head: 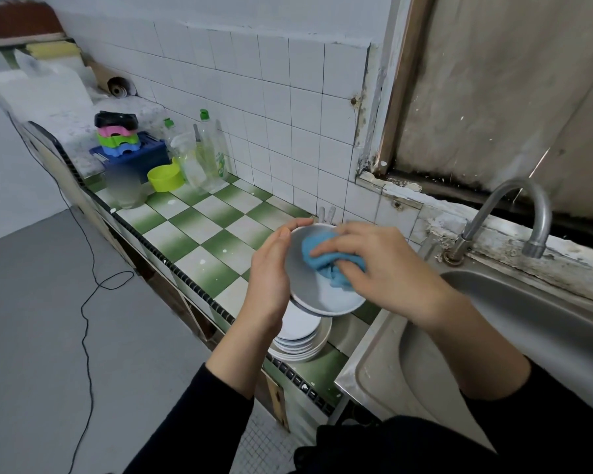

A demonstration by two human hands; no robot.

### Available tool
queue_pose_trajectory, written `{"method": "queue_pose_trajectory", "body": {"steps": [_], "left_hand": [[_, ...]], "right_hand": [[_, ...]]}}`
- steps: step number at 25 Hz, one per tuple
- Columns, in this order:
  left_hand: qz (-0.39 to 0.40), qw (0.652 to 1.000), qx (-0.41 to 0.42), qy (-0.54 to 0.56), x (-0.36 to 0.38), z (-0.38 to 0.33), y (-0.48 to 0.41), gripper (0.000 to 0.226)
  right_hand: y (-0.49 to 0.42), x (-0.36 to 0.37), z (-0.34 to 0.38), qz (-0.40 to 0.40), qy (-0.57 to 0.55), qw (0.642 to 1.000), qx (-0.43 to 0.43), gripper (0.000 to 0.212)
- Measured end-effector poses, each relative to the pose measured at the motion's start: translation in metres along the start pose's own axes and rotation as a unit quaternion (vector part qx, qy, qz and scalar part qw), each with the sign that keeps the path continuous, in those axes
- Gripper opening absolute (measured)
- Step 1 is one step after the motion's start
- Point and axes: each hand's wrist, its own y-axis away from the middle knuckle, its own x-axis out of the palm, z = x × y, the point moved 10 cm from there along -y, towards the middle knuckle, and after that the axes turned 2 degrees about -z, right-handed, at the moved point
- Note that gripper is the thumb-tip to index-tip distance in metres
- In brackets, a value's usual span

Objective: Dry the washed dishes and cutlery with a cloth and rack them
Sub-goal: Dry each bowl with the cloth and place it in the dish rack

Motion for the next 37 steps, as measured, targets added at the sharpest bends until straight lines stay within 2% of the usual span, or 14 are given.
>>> {"method": "queue_pose_trajectory", "body": {"steps": [3,5,7,10,12,15,18,20,23,26,28,31,34,37], "left_hand": [[0.009,0.999,0.032,0.027,0.006,-0.014,0.002,0.035],[-0.011,0.999,0.031,-0.002,-0.003,-0.013,-0.001,0.035],[-0.005,1.0,0.008,-0.016,-0.008,-0.005,-0.003,0.032],[0.027,1.0,0.001,-0.013,0.003,-0.001,0.002,0.033],[0.034,0.999,0.02,-0.006,0.009,-0.009,0.002,0.033],[-0.003,0.999,0.04,-0.034,-0.006,-0.019,-0.008,0.034],[-0.012,0.999,0.016,-0.051,-0.014,-0.012,-0.011,0.038],[0.007,0.999,0.011,-0.041,-0.005,-0.008,-0.009,0.039],[0.022,0.999,0.023,-0.009,0.003,-0.015,-0.013,0.038],[-0.003,0.999,0.013,-0.032,-0.006,-0.017,-0.019,0.039],[0.005,0.999,-0.002,-0.054,-0.003,-0.01,-0.016,0.039],[0.013,0.998,-0.027,-0.046,0.004,0.006,-0.009,0.037],[0.017,1.0,-0.018,-0.016,0.006,0.003,-0.011,0.037],[-0.008,0.999,-0.021,-0.031,-0.007,-0.001,-0.019,0.038]], "right_hand": [[0.006,0.013,0.007,-0.043,-0.131,0.99,0.043,0.037],[0.01,0.031,0.016,0.078,-0.172,0.982,0.028,0.036],[0.013,0.035,0.017,0.184,-0.089,0.979,-0.025,0.041],[0.001,0.01,-0.003,0.069,0.038,0.997,-0.009,0.044],[0.0,0.003,-0.001,-0.03,-0.025,0.999,0.017,0.04],[0.005,0.031,0.022,0.071,-0.1,0.992,-0.034,0.039],[0.002,0.039,0.018,0.197,-0.002,0.978,-0.072,0.046],[-0.013,0.022,0.002,0.114,0.075,0.99,-0.047,0.046],[-0.015,0.016,0.01,0.005,-0.018,0.999,-0.045,0.043],[-0.005,0.037,0.02,0.166,-0.107,0.98,-0.038,0.046],[-0.001,0.036,0.013,0.264,-0.022,0.962,-0.064,0.051],[-0.016,0.016,-0.01,0.207,0.091,0.973,-0.044,0.053],[-0.016,0.024,0.001,0.099,0.034,0.993,-0.051,0.048],[0.0,0.046,0.014,0.179,-0.083,0.979,-0.059,0.049]]}}
